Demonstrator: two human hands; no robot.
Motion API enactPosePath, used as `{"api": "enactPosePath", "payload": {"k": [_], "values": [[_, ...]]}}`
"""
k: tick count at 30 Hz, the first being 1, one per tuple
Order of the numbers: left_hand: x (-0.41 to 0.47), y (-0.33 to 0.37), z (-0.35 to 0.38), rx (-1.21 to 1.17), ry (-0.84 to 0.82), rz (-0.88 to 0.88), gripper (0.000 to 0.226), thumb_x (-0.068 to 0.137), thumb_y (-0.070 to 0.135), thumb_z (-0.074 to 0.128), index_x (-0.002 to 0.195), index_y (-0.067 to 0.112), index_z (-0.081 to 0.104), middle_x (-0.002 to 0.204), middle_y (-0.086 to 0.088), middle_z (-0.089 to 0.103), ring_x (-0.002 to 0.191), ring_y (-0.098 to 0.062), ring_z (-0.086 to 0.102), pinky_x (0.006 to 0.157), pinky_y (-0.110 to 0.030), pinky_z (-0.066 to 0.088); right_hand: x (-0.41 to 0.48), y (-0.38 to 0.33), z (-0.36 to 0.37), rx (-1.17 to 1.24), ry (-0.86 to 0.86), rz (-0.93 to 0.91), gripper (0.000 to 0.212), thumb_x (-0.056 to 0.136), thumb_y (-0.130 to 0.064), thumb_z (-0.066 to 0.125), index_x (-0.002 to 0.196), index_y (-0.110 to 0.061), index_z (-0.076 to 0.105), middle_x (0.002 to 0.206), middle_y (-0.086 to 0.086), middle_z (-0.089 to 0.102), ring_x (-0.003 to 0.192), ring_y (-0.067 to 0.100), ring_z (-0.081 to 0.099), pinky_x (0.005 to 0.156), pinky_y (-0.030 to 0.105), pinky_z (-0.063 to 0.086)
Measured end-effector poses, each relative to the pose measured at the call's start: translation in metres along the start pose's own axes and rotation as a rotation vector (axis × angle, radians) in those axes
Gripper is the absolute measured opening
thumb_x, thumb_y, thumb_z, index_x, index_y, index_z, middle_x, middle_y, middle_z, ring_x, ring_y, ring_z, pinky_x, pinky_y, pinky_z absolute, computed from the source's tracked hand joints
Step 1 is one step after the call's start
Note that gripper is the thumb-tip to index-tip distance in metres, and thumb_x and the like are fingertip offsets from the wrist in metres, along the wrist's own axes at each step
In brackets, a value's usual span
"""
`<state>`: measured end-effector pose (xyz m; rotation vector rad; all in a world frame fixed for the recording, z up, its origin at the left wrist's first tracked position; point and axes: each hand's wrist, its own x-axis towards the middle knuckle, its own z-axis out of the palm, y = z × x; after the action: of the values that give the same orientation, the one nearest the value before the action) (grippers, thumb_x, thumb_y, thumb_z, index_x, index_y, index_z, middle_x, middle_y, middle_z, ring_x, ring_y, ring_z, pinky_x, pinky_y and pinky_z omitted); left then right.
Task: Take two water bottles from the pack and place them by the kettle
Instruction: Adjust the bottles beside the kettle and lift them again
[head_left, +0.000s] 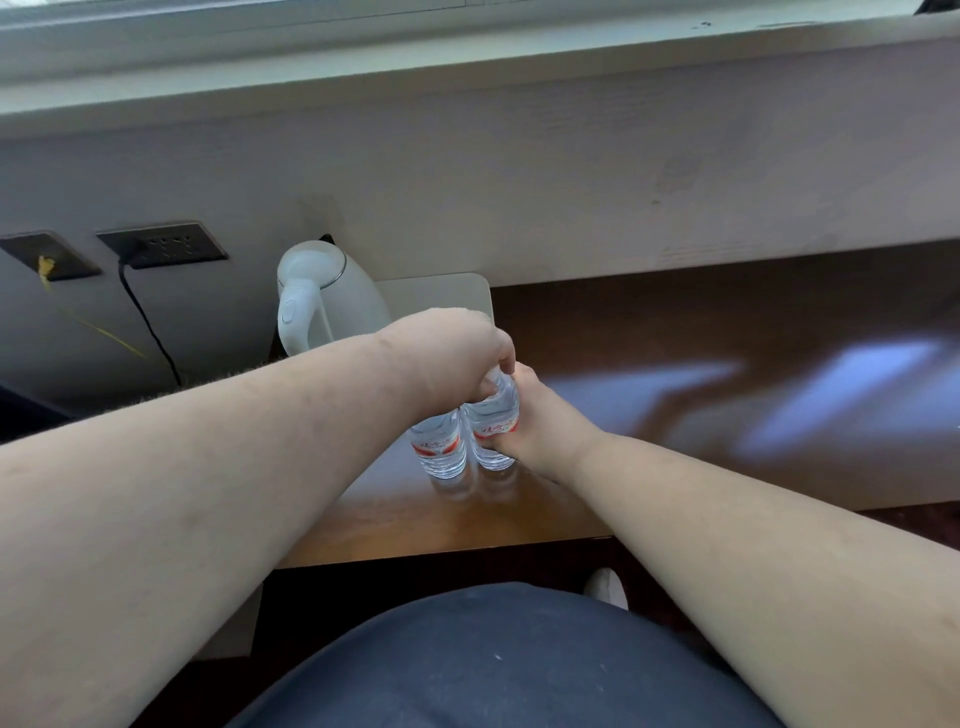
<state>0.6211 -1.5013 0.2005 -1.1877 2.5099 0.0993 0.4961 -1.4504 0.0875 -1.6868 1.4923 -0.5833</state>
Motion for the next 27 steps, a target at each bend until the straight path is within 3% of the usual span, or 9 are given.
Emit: {"api": "enactPosePath", "payload": {"k": [2,4,6,10,14,17,19,22,27], "values": [[0.000,-0.004,0.006,-0.009,-0.010,0.007,0.037,0.097,0.027,0.059,0.132,0.033,0.062,0.127,-0.004,0.061,0.109,-0.030,0.063,0.081,-0.036,0.050,0.003,0.001,-0.001,-0.043,-0.012,0.030,0.060,0.077,-0.046,0.067,0.131,-0.029,0.048,0.119,-0.006,0.057,0.091,0.017,0.061,0.062,0.020,0.044],[0.001,-0.006,0.012,-0.009,-0.027,0.025,0.037,0.096,0.028,0.061,0.133,0.033,0.061,0.129,-0.003,0.059,0.110,-0.030,0.063,0.084,-0.039,0.053,0.006,0.008,0.002,-0.078,-0.010,0.089,0.062,0.082,-0.036,0.074,0.135,-0.024,0.045,0.112,-0.004,0.060,0.087,0.021,0.060,0.060,0.024,0.043],[0.001,-0.005,0.020,-0.014,-0.031,0.045,0.037,0.095,0.029,0.062,0.132,0.033,0.060,0.130,-0.003,0.059,0.111,-0.029,0.063,0.087,-0.042,0.054,0.008,0.013,0.006,-0.121,-0.019,0.133,0.062,0.084,-0.029,0.079,0.134,-0.017,0.044,0.106,-0.001,0.060,0.085,0.024,0.059,0.066,0.032,0.044],[0.001,-0.012,0.036,-0.092,0.042,0.042,0.038,0.095,0.029,0.063,0.132,0.035,0.057,0.129,-0.001,0.060,0.112,-0.027,0.062,0.090,-0.043,0.052,0.014,0.016,0.010,-0.148,-0.025,0.148,0.068,0.082,-0.026,0.083,0.137,-0.014,0.044,0.105,-0.003,0.056,0.090,0.024,0.059,0.072,0.032,0.042],[-0.009,-0.039,0.054,-0.515,0.357,-0.044,0.041,0.098,0.031,0.061,0.138,0.027,0.055,0.132,0.001,0.062,0.116,-0.015,0.057,0.098,-0.023,0.040,0.018,0.018,0.004,-0.110,-0.043,0.165,0.072,0.080,-0.028,0.084,0.139,-0.018,0.044,0.113,0.001,0.066,0.102,0.028,0.065,0.081,0.037,0.049],[-0.024,-0.061,0.083,-0.900,0.620,-0.409,0.040,0.097,0.007,0.048,0.135,0.018,0.055,0.126,0.000,0.062,0.104,-0.006,0.055,0.090,-0.012,0.035,0.020,0.017,0.001,-0.092,-0.065,0.142,0.075,0.079,-0.030,0.085,0.142,-0.021,0.045,0.129,0.005,0.068,0.114,0.028,0.065,0.098,0.042,0.051],[-0.037,-0.068,0.110,-0.968,0.480,-0.577,0.051,0.091,0.000,0.046,0.138,0.020,0.051,0.130,0.002,0.061,0.097,-0.013,0.058,0.091,-0.025,0.044,0.021,0.015,0.002,-0.097,-0.073,0.121,0.070,0.077,-0.033,0.084,0.138,-0.022,0.049,0.127,0.003,0.067,0.113,0.027,0.065,0.099,0.043,0.052],[-0.047,-0.062,0.141,-1.000,0.150,-0.381,0.067,0.080,0.012,0.066,0.139,0.035,0.046,0.133,0.009,0.060,0.096,-0.012,0.066,0.092,-0.036,0.054,0.023,0.014,0.000,-0.113,-0.078,0.116,0.060,0.073,-0.029,0.082,0.127,-0.022,0.056,0.118,-0.001,0.066,0.106,0.025,0.066,0.094,0.043,0.054],[-0.036,-0.052,0.149,-0.932,0.246,-0.332,0.077,0.069,0.038,0.089,0.136,0.039,0.051,0.111,0.022,0.060,0.095,-0.002,0.055,0.079,-0.016,0.039,0.027,0.010,0.002,-0.036,-0.126,0.008,0.021,0.074,-0.010,0.075,0.095,-0.011,0.068,0.092,0.015,0.074,0.075,0.017,0.057,0.077,0.053,0.056]]}}
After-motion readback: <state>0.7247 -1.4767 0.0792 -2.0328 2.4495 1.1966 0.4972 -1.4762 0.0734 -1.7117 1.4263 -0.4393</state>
